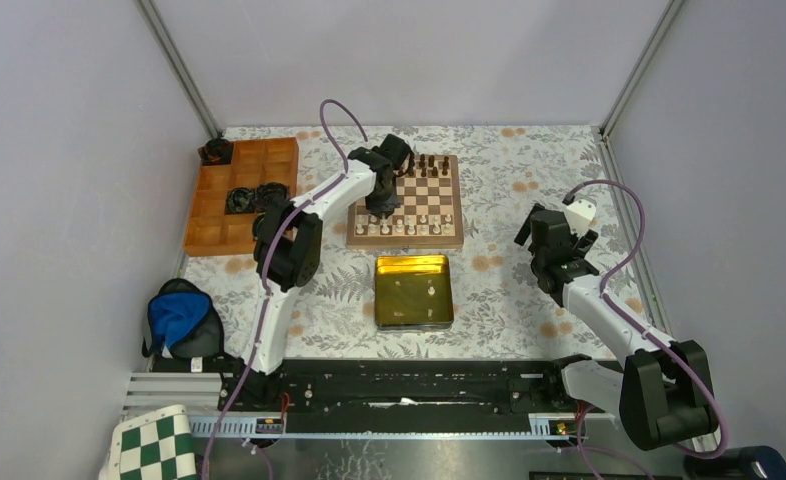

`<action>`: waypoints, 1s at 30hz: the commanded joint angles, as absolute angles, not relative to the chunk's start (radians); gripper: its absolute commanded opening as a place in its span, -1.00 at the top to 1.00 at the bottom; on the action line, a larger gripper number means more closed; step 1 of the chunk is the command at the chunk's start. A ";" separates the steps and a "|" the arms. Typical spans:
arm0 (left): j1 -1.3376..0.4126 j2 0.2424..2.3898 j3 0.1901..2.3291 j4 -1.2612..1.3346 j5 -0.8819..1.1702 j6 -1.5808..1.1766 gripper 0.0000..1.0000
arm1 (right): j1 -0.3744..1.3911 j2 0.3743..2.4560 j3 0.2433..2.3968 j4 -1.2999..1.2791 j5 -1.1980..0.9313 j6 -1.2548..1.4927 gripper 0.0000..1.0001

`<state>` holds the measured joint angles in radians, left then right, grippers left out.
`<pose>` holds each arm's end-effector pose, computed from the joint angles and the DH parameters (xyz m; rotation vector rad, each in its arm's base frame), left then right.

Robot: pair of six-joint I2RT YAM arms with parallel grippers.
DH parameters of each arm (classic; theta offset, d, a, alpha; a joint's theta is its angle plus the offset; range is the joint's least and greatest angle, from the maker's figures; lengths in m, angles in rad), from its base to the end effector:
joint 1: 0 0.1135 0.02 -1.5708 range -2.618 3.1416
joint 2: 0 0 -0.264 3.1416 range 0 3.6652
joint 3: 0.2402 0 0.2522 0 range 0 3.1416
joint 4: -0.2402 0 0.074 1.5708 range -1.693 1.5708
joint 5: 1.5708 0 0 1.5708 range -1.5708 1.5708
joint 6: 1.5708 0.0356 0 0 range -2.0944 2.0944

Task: Set up the chess pieces on the board
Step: Place the chess piece on the chessboard.

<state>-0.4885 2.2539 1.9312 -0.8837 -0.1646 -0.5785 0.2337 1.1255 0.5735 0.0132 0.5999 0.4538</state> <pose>0.4238 -0.2186 0.1955 -0.1651 2.7401 -0.0622 0.2333 0.0349 0.2213 0.5637 1.9332 -0.1984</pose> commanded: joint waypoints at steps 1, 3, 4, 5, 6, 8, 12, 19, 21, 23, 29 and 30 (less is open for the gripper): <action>-0.476 2.263 1.962 -0.863 -0.173 -0.584 1.00 | 0.228 1.127 0.586 0.052 0.603 0.459 -1.00; -0.475 2.263 1.962 -0.859 -0.168 -0.582 1.00 | 0.228 1.130 0.586 0.052 0.603 0.459 -1.00; -0.476 2.265 1.962 -0.857 -0.165 -0.581 1.00 | 0.228 1.129 0.585 0.052 0.604 0.459 -1.00; -0.476 2.266 1.964 -0.856 -0.162 -0.580 1.00 | 0.228 1.129 0.586 0.052 0.605 0.459 -1.00; -0.476 2.267 1.965 -0.855 -0.159 -0.580 1.00 | 0.229 1.129 0.586 0.052 0.605 0.459 -1.00; -0.475 2.267 1.966 -0.850 -0.153 -0.580 1.00 | 0.228 1.129 0.584 0.052 0.605 0.459 -1.00; -0.475 2.267 1.965 -0.842 -0.146 -0.578 1.00 | 0.229 1.130 0.584 0.052 0.604 0.459 -1.00; -0.475 2.266 1.959 -0.834 -0.137 -0.575 1.00 | 0.228 1.129 0.584 0.051 0.604 0.459 -1.00; -0.476 2.267 1.958 -0.835 -0.133 -0.575 1.00 | 0.228 1.129 0.582 0.051 0.606 0.459 -1.00; -0.477 2.268 1.957 -0.835 -0.131 -0.575 1.00 | 0.228 1.127 0.583 0.050 0.605 0.459 -1.00; -0.477 2.271 1.949 -0.835 -0.135 -0.575 1.00 | 0.228 1.124 0.581 0.048 0.608 0.457 -1.00; -0.477 2.272 1.948 -0.836 -0.134 -0.575 1.00 | 0.228 1.124 0.581 0.047 0.608 0.458 -1.00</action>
